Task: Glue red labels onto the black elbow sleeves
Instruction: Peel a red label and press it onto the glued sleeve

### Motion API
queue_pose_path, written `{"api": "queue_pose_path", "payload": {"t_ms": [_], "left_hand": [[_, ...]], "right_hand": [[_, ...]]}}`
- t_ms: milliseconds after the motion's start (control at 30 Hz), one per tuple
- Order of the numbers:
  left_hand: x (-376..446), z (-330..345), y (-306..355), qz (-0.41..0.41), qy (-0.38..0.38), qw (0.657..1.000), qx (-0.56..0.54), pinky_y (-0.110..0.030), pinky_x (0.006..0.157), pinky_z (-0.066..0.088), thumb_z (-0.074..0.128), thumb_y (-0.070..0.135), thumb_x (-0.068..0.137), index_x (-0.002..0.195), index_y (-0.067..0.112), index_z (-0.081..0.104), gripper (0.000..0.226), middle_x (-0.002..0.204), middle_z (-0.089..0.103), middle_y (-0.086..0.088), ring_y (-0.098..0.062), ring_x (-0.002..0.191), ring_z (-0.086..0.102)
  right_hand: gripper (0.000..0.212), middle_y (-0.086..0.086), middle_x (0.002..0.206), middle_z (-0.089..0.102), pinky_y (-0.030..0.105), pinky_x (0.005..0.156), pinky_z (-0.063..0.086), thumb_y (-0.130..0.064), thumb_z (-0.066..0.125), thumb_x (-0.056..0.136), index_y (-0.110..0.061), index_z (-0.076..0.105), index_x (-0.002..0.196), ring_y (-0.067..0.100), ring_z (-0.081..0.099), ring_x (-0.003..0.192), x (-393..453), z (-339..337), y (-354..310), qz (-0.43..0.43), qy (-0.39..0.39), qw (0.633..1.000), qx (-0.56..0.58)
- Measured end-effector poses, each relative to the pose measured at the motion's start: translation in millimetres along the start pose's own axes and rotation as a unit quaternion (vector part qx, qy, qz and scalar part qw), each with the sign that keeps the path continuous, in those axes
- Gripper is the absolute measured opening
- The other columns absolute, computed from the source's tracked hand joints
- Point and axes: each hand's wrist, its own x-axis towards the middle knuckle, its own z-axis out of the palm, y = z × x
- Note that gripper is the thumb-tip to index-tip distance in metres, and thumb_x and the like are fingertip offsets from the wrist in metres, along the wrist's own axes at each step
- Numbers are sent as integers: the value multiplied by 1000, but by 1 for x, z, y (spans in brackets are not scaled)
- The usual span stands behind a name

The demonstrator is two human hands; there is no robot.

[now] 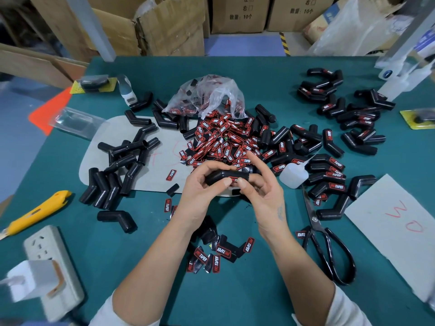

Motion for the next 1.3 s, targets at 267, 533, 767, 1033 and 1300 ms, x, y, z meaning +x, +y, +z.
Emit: {"api": "queue_pose_path", "payload": {"t_ms": [267,533,767,1033,1300], "left_hand": [[1,-1,0,0,2,1000,17,-36,94,57,80,21,87,112,18,74,26,118,74,-14,-29,112,71],[0,-2,2,20,6,997,70,-30,97,55,77,17,89,109,19,74,21,116,75,-11,-23,112,70],[0,-4,4,144,-19,956,253,-26,105,45,69,2,95,100,22,74,21,115,68,-1,-20,117,64],[1,-11,3,141,-22,944,298,-27,107,45,71,5,98,102,20,81,19,115,68,7,-22,118,64],[2,-12,4,144,-21,939,311,-26,106,45,70,11,98,102,27,79,19,115,67,11,-21,117,64]], "right_hand": [[57,26,96,70,41,94,49,-21,70,98,-40,55,149,16,66,93,0,-3,2,-22,-18,1000,-4],[59,28,93,68,39,93,51,-20,68,100,-37,50,153,11,67,92,0,-1,3,-33,-13,999,-12],[62,23,78,61,42,87,47,-19,66,100,-32,45,157,17,58,82,0,-1,4,-29,-11,999,-12],[62,6,89,77,25,91,55,-8,61,104,-22,38,161,14,74,95,0,-2,2,-35,-32,999,7],[60,9,91,79,24,89,55,-5,59,106,-25,40,159,10,74,95,0,-1,1,-30,-33,999,-6]]}}
